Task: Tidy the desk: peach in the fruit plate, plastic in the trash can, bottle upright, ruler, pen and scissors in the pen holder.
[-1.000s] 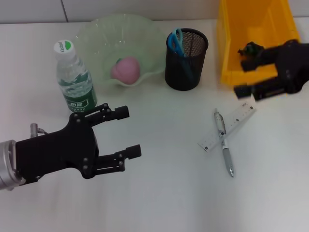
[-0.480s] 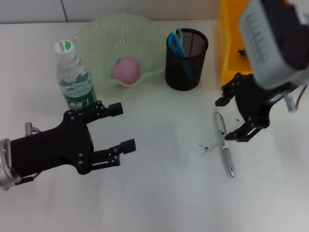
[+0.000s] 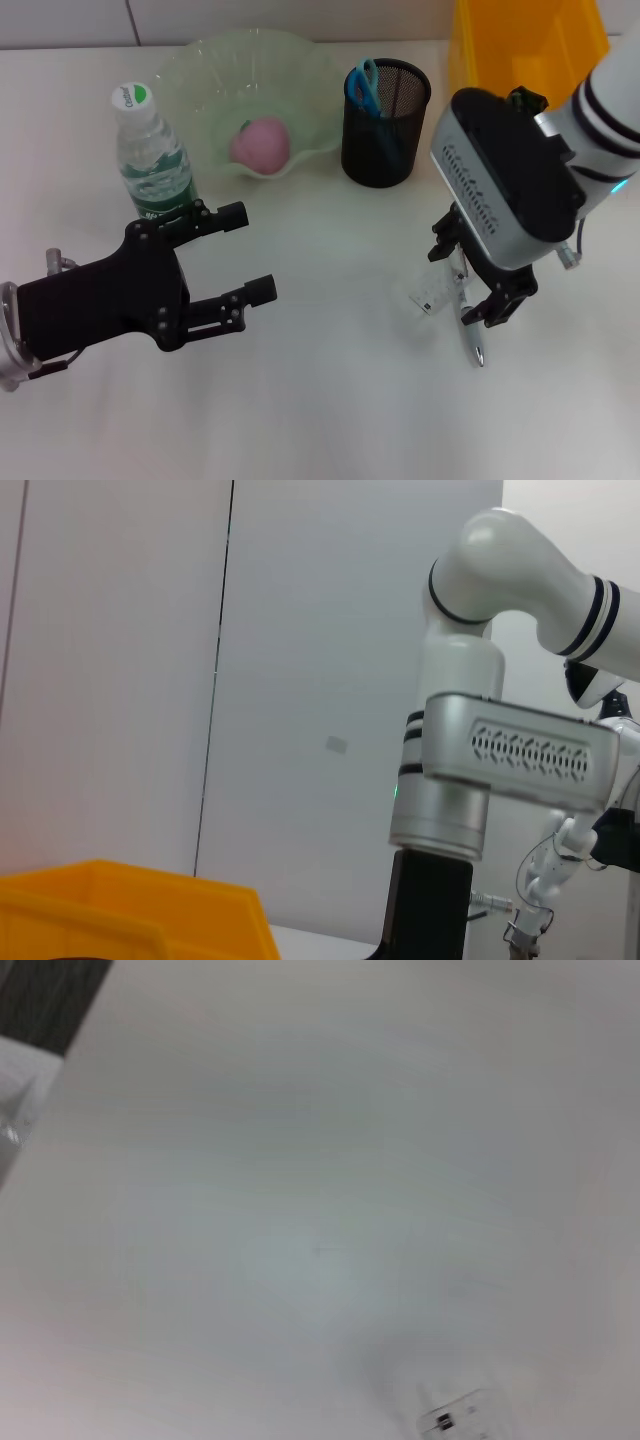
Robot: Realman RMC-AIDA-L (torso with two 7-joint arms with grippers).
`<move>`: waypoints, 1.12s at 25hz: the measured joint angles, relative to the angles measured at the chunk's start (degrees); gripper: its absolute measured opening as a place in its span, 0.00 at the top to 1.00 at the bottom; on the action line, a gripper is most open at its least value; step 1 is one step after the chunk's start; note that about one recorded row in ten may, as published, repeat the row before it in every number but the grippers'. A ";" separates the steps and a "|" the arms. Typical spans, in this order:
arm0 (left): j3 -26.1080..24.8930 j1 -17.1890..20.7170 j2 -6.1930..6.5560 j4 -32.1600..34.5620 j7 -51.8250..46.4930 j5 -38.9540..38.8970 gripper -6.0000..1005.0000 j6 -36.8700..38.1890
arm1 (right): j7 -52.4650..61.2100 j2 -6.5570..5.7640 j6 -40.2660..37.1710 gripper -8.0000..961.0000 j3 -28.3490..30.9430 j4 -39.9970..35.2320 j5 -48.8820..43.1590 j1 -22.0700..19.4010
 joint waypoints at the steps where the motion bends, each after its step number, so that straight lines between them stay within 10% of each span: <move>1: 0.00 0.00 0.00 0.00 0.00 0.00 0.19 0.00 | -0.32 0.05 1.45 0.20 -0.88 2.47 -0.10 0.87; 28: -0.02 -0.11 -0.04 0.02 0.00 0.02 0.19 0.28 | -0.78 0.42 12.85 0.30 -4.40 14.71 2.85 4.28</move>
